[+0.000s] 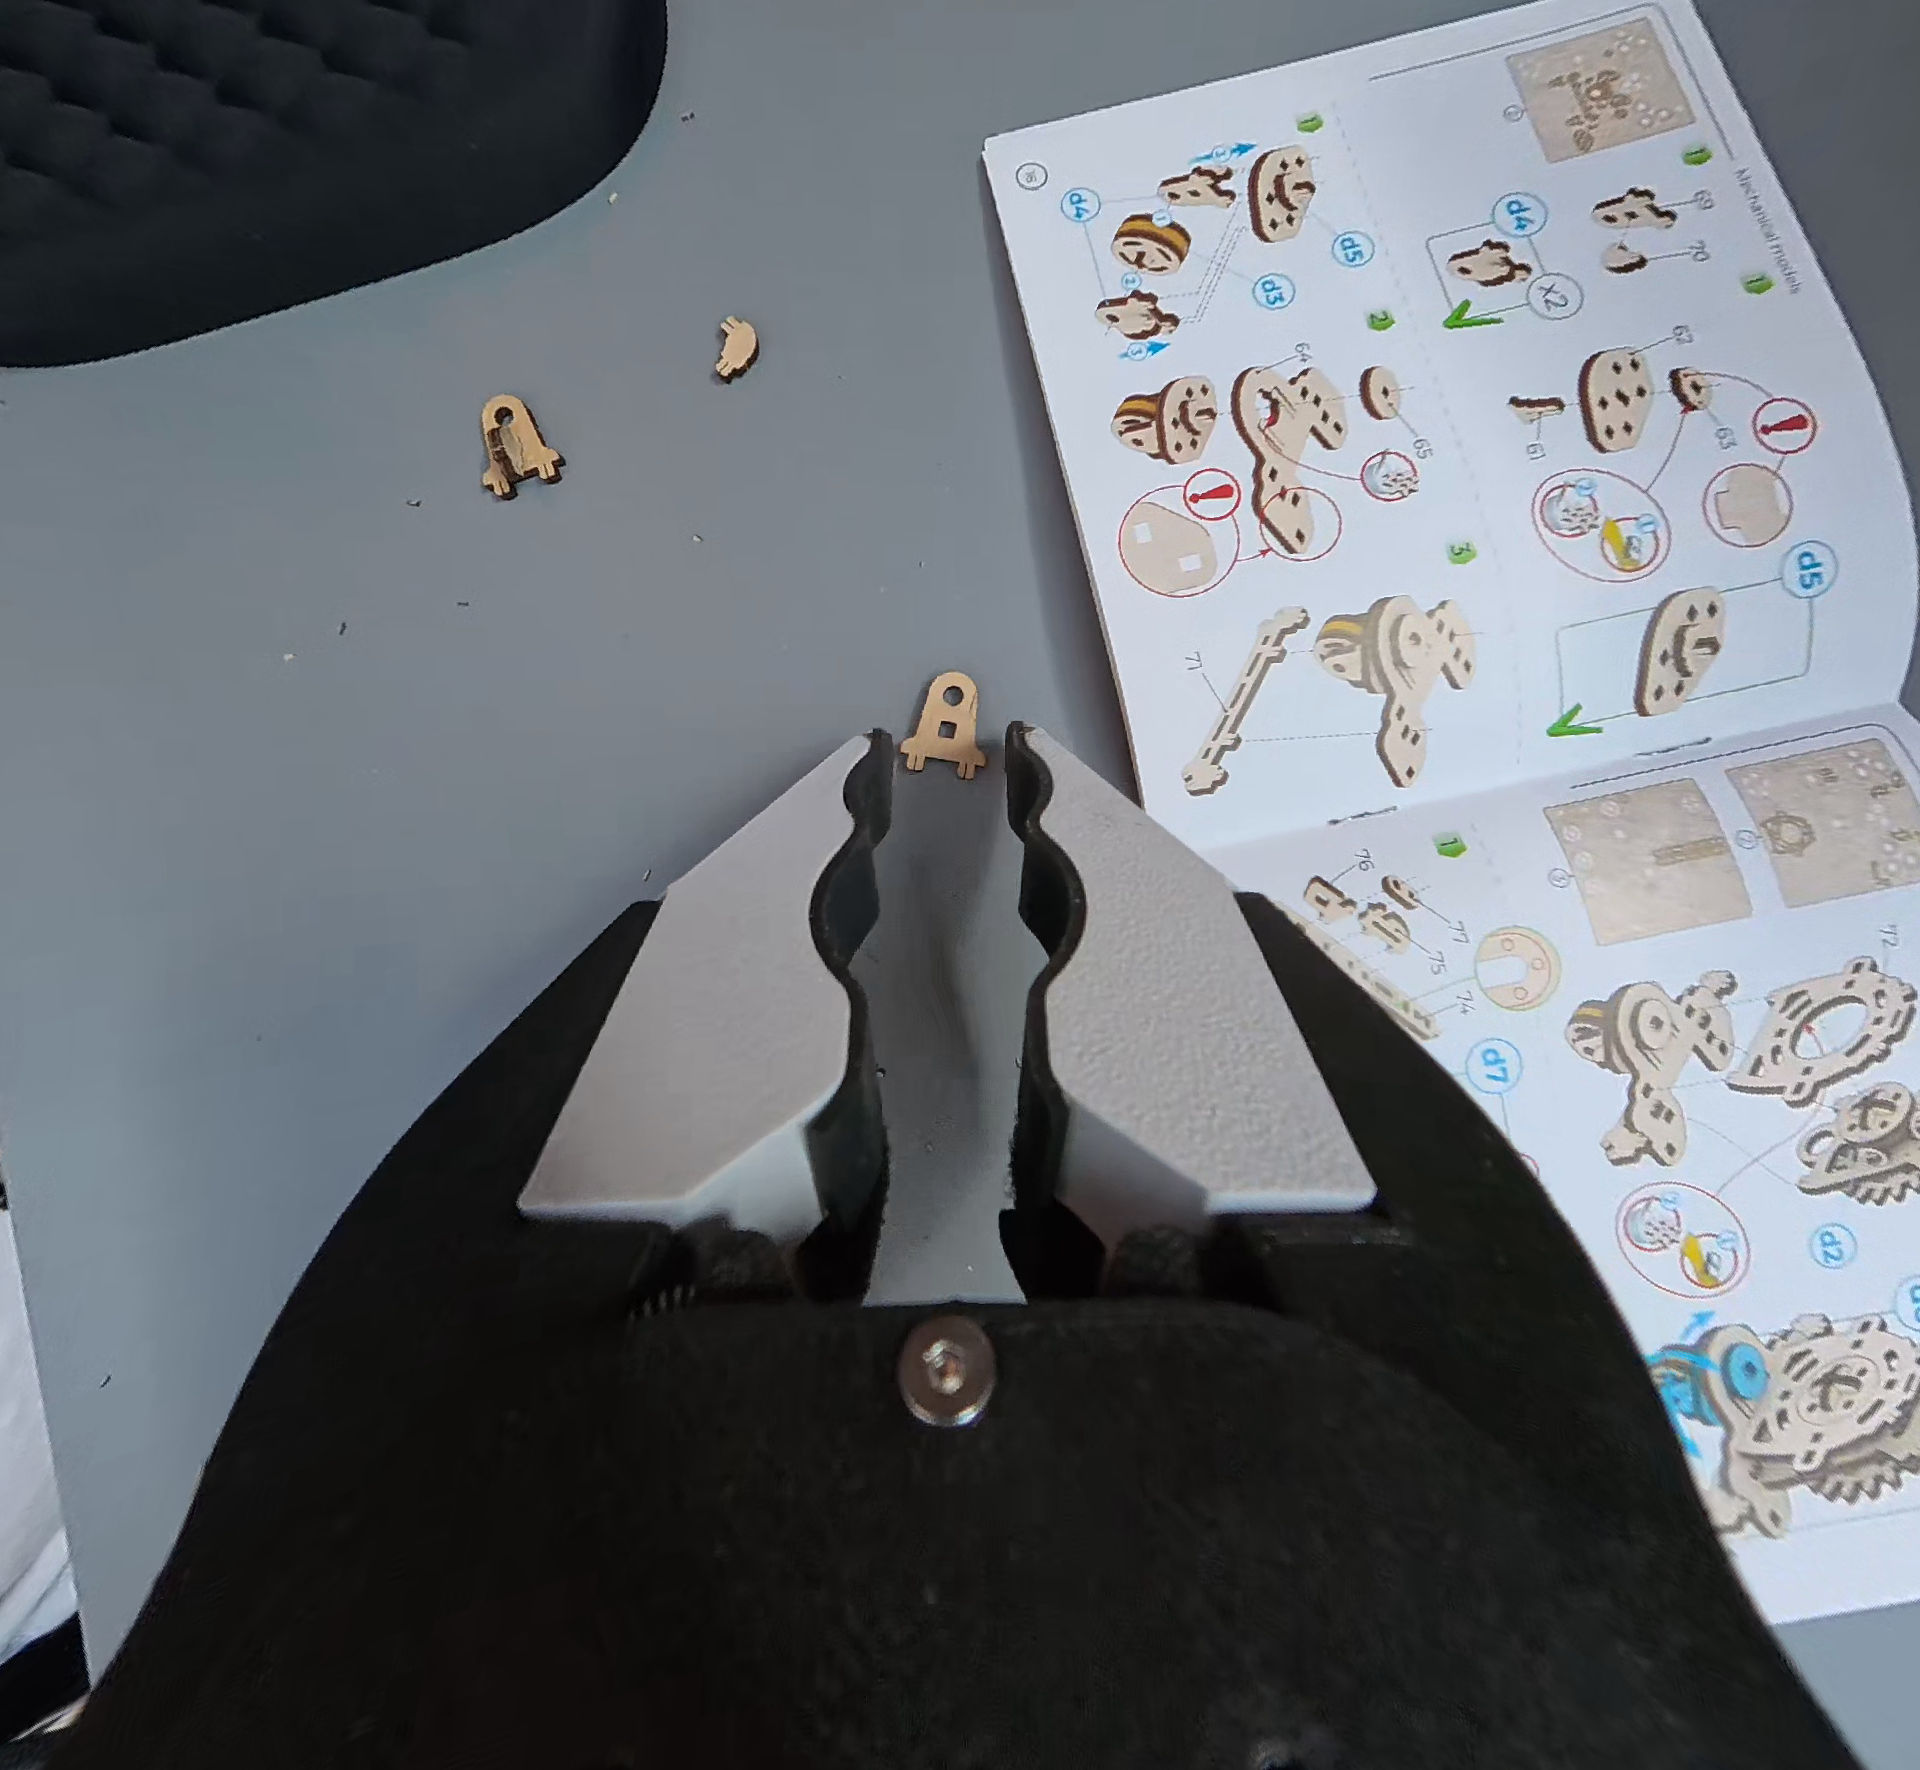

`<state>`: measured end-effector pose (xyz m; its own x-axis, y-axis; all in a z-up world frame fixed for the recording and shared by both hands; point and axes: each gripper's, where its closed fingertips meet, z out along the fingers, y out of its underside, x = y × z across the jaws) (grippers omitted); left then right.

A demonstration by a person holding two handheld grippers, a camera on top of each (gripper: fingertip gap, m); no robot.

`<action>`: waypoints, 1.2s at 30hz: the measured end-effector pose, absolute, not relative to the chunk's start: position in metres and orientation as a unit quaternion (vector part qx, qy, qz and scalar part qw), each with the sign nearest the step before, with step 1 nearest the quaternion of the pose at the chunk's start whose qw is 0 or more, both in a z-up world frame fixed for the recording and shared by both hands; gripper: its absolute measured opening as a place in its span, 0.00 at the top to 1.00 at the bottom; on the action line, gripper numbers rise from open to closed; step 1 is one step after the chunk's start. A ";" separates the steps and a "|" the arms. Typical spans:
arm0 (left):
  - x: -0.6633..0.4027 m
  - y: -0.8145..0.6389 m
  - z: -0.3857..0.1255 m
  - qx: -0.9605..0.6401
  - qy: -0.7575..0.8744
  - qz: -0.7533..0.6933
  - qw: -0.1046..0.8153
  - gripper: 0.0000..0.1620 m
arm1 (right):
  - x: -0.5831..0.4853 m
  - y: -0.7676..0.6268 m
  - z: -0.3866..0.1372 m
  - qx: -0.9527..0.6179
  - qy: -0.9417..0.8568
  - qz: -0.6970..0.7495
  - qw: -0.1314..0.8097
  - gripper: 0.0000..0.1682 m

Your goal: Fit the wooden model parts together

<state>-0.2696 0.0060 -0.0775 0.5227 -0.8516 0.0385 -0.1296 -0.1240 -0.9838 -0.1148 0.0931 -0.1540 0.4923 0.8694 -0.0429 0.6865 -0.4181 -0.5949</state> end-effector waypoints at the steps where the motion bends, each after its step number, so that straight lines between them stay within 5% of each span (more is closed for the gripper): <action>1: -0.268 0.006 -0.078 -0.675 0.366 -0.325 0.552 0.82 | -0.116 0.091 -0.158 -0.825 -0.475 0.176 0.252 0.88; 19: -0.263 0.004 -0.079 -0.679 0.375 -0.315 0.546 0.82 | -0.190 0.061 -0.138 -0.722 -0.556 0.301 0.279 0.89; 31: -0.264 0.006 -0.082 -0.684 0.373 -0.314 0.542 0.83 | -0.210 0.096 -0.159 -0.789 -0.515 0.219 0.254 0.94; 36: -0.261 0.005 -0.072 -0.678 0.338 -0.378 0.532 0.83 | -0.237 0.057 -0.102 -0.683 -0.521 0.395 0.327 0.96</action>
